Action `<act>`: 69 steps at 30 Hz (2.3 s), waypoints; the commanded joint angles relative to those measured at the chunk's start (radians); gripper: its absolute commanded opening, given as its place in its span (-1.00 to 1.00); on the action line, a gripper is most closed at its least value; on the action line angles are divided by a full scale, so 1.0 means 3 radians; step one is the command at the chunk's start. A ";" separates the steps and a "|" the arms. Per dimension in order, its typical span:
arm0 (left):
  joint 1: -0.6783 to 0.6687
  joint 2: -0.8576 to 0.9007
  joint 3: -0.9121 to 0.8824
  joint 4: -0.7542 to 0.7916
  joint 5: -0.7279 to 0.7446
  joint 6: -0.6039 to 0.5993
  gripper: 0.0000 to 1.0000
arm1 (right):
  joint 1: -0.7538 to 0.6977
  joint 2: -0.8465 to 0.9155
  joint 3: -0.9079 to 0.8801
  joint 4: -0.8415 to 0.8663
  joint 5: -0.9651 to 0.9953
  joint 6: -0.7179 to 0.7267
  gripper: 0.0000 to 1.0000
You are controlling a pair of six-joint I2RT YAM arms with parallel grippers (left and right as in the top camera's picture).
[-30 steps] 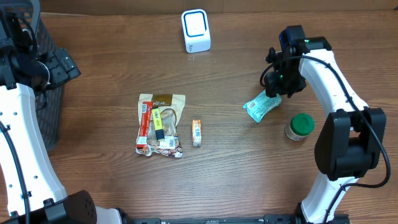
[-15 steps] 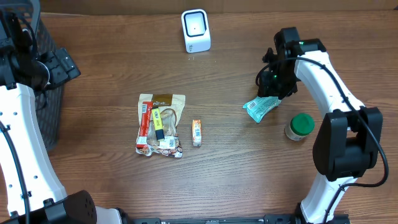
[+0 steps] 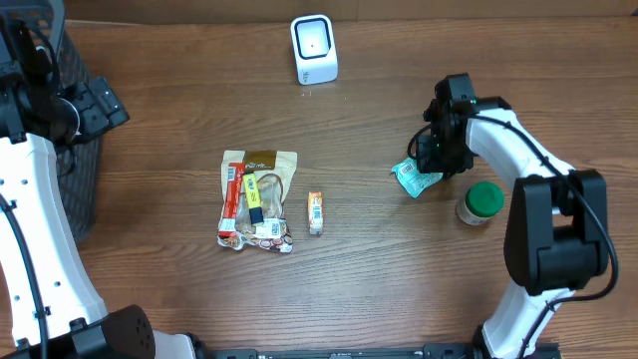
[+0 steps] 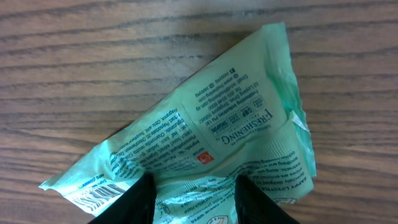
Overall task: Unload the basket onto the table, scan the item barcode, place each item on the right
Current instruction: 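Open the right gripper, release the packet and raise it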
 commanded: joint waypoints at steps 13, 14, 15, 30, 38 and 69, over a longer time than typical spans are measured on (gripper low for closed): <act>0.0006 -0.0019 0.0056 -0.0001 0.0013 0.0025 1.00 | 0.0004 -0.0095 0.0272 -0.0191 0.0011 0.0008 -0.12; 0.0006 -0.0019 0.0056 0.0000 0.0013 0.0025 0.99 | 0.0004 -0.0128 0.0301 -0.0196 -0.0043 0.0014 -0.12; 0.0006 -0.0019 0.0056 0.0000 0.0013 0.0025 1.00 | 0.0004 -0.0164 0.0310 -0.0181 -0.0123 0.0028 -0.12; 0.0006 -0.0019 0.0056 0.0000 0.0013 0.0027 0.99 | 0.0402 -0.0094 0.0253 0.0244 -0.0318 0.0281 -0.25; 0.0006 -0.0019 0.0056 0.0000 0.0014 0.0025 1.00 | 0.0764 -0.0092 0.0221 0.0337 0.0098 0.0420 -0.25; 0.0006 -0.0019 0.0056 0.0000 0.0014 0.0025 1.00 | 0.0801 -0.0092 -0.0226 0.0270 0.0825 0.0629 -0.22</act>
